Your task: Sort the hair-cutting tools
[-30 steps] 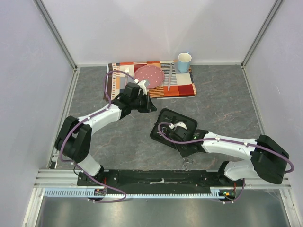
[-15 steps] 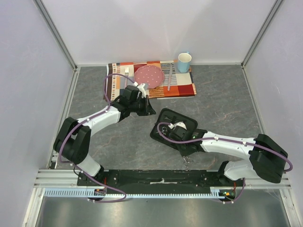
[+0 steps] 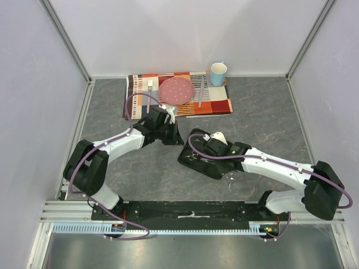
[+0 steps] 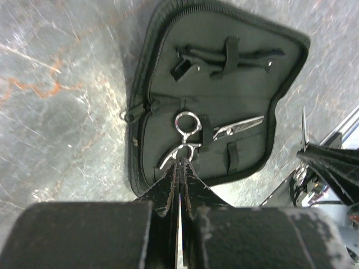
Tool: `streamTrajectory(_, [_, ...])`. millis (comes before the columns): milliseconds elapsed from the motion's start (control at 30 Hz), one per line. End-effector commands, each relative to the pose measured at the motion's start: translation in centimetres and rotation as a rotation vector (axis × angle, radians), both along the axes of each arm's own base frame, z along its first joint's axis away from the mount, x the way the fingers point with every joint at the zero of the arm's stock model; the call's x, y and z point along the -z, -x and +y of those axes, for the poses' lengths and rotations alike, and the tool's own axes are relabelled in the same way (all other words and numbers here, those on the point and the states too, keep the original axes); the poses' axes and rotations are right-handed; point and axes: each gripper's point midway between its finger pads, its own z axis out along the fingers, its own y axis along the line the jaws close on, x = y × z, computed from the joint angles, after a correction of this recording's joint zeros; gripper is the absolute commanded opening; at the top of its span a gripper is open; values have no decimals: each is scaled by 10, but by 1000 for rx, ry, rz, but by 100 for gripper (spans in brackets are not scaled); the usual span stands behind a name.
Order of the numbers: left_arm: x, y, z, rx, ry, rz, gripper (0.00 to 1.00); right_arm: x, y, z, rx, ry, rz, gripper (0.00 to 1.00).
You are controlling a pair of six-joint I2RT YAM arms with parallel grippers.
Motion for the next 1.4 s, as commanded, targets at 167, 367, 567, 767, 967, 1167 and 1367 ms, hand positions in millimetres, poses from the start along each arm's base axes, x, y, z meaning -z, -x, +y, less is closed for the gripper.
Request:
streamTrajectory(167, [22,33,-9,80,-46,57,2,-23,-6,-5,-125,123,26,0])
streamTrajectory(367, [40,28,-13,54,-75,93,2,-26,-8,2,-140,119,38,0])
streamTrajectory(567, [63,10,-15,2,-133,116,2,-24,-3,2,-138,88,39,0])
streamTrajectory(767, [80,4,-9,-45,-189,130,2,-22,4,-3,-138,72,43,0])
streamTrajectory(967, [78,4,19,-128,-287,90,2,-22,7,0,-156,62,55,0])
streamTrajectory(1167, [75,4,44,-188,-341,71,2,-18,13,12,-241,76,95,0])
streamTrajectory(1367, [71,3,67,-224,-346,69,2,-14,23,28,-341,84,137,0])
